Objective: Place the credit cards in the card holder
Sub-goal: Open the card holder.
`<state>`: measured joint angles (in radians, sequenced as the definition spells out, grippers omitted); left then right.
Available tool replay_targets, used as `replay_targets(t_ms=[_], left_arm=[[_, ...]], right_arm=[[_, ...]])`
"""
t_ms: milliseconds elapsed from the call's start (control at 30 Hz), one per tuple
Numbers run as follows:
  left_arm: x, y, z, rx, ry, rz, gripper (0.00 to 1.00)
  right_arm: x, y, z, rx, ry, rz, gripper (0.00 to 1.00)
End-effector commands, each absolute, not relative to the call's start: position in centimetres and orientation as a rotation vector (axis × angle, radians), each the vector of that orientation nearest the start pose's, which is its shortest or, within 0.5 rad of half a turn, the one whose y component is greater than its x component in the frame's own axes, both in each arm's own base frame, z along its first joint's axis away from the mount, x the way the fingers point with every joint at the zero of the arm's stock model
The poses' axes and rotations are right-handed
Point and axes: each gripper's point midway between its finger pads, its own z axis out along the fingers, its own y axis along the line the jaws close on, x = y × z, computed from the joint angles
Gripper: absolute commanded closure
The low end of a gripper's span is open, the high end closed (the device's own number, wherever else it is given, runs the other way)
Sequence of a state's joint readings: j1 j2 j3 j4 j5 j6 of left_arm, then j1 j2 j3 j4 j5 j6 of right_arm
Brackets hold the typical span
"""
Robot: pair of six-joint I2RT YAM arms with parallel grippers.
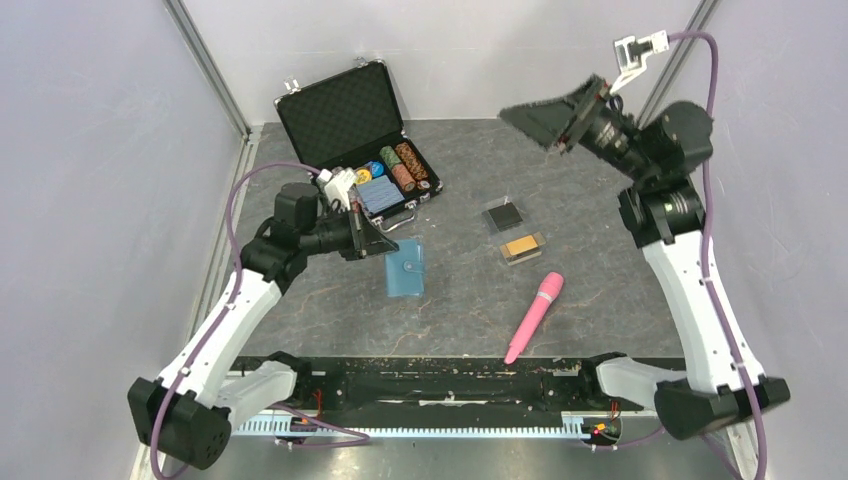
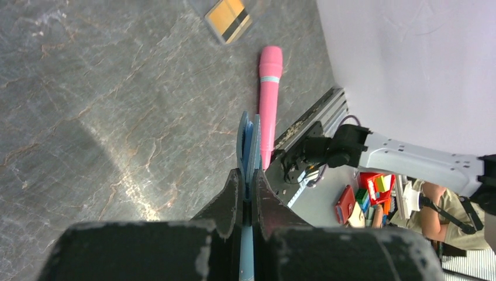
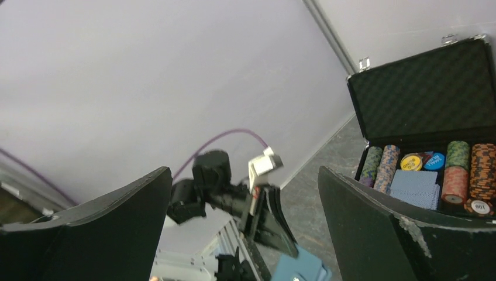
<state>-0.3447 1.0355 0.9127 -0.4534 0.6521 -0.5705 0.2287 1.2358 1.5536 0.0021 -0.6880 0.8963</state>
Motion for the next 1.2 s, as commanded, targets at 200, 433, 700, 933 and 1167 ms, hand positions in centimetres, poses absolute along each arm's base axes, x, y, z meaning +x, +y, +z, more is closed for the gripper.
replay_targets(t_ms=[200, 433, 700, 933, 1167], left_arm=[[20.5, -20.8, 28.7, 0.041, 2.125, -1.287, 0.98], [19.6, -20.3, 27.7, -0.069, 2.120, -1.317, 0.98], [20.9, -19.6, 24.6, -0.266, 2.164, -1.270, 0.98], [23.4, -19.8, 22.4, -0.382, 2.244, -1.205, 0.98], [25.8, -20.8, 21.4, -0.396, 2.291, -1.191, 0.98]], right_arm=[[28.0, 19.7, 37.1, -0.210, 1.854, 1.173, 0.02], [27.2, 18.0, 29.5, -0.233, 2.129, 0.939, 0.02], [25.9, 21.5, 24.4, -0.334, 2.287, 0.787, 0.02], [26.7, 25.4, 24.0, -0.426, 2.317, 0.780, 0.05], [28.3, 27.8, 23.8, -0.490, 2.320, 0.748, 0.12]])
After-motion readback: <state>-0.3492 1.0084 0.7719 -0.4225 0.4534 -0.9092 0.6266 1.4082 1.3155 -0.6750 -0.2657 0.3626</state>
